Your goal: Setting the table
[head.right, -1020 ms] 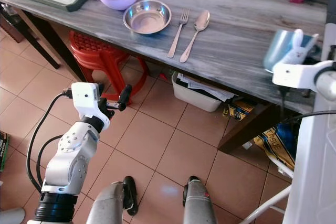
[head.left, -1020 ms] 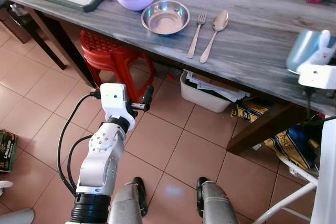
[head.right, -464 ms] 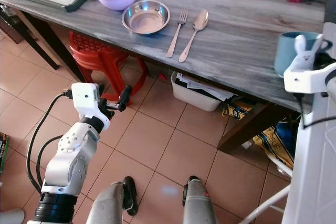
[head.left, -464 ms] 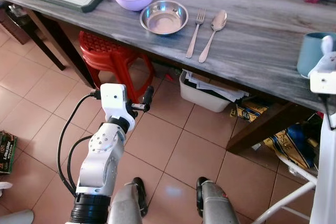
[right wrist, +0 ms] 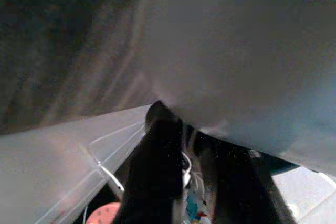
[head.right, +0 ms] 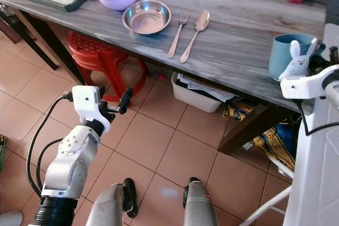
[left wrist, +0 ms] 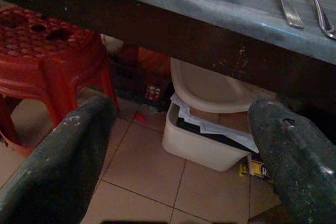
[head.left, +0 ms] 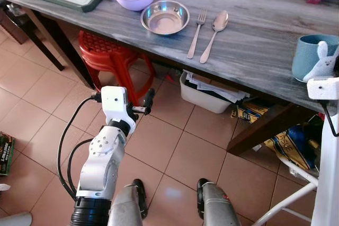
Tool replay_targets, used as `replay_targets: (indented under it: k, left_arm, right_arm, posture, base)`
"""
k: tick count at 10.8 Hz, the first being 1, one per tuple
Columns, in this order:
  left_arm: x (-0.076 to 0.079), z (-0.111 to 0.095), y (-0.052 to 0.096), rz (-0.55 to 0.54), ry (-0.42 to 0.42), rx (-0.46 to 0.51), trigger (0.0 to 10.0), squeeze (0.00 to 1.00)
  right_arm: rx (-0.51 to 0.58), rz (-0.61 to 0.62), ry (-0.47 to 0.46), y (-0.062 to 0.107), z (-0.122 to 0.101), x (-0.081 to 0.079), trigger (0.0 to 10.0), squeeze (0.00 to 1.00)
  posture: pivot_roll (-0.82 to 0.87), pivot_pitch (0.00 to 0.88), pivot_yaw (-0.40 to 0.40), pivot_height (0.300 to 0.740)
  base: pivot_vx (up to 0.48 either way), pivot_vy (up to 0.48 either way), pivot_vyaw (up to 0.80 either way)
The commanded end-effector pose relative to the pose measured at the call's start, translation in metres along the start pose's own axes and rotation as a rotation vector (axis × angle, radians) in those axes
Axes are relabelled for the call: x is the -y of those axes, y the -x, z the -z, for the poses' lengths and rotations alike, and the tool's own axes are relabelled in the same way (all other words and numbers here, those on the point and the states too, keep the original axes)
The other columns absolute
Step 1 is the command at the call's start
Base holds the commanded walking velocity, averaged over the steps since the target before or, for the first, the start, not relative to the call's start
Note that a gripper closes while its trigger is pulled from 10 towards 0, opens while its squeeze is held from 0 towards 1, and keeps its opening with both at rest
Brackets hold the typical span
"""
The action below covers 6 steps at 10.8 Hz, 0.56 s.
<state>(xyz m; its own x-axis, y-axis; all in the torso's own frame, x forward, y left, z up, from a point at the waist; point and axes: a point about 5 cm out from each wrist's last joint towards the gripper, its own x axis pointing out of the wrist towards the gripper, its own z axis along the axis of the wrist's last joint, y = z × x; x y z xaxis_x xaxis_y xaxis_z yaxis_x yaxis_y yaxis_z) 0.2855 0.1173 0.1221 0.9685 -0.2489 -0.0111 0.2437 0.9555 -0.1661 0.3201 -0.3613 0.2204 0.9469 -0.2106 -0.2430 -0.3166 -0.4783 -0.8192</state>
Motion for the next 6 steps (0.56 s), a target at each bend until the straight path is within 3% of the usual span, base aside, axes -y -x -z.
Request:
replay_targets:
  k: [1, 4, 6]
  left_arm:
    - [-0.001, 0.004, 0.003, -0.007, -0.003, -0.020, 10.0, 0.00]
    - [-0.002, 0.005, 0.003, -0.006, -0.004, -0.023, 10.0, 0.00]
    - [-0.002, 0.005, 0.003, -0.008, -0.004, -0.025, 10.0, 0.00]
  right_arm:
    - [0.059, -0.078, 0.029, 0.000, -0.013, -0.018, 10.0, 1.00]
    - [0.078, -0.043, 0.026, 0.001, -0.016, -0.017, 10.0, 1.00]
    - [0.095, 0.037, 0.029, 0.001, -0.019, -0.003, 10.0, 1.00]
  posture:
    - [-0.13, 0.252, 0.048, 0.740]
    - [-0.13, 0.255, 0.049, 0.740]
    - [-0.13, 0.255, 0.047, 0.740]
  base:
    - [0.000, 0.000, 0.00]
    - [0.000, 0.000, 0.00]
    - [0.000, 0.000, 0.00]
